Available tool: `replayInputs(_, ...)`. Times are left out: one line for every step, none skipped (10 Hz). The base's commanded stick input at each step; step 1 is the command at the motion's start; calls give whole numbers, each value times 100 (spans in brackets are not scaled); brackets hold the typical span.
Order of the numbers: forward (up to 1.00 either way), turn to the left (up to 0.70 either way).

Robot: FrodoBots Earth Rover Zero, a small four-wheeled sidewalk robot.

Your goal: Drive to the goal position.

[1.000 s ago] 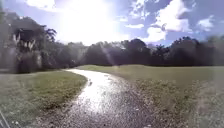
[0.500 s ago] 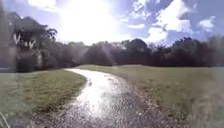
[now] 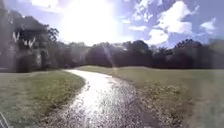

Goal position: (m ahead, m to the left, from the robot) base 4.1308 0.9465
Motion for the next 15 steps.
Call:
replayInputs(70, 0)
replayInputs(70, 13)
replayInputs(70, 35)
replayInputs(70, 25)
replayInputs(70, 14)
replayInputs(70, 3)
replayInputs(70, 0)
replayInputs(70, 0)
replayInputs(70, 0)
replayInputs(70, 0)
replayInputs(70, 0)
replayInputs(70, 0)
replayInputs(70, 0)
replayInputs(70, 0)
replayInputs(70, 0)
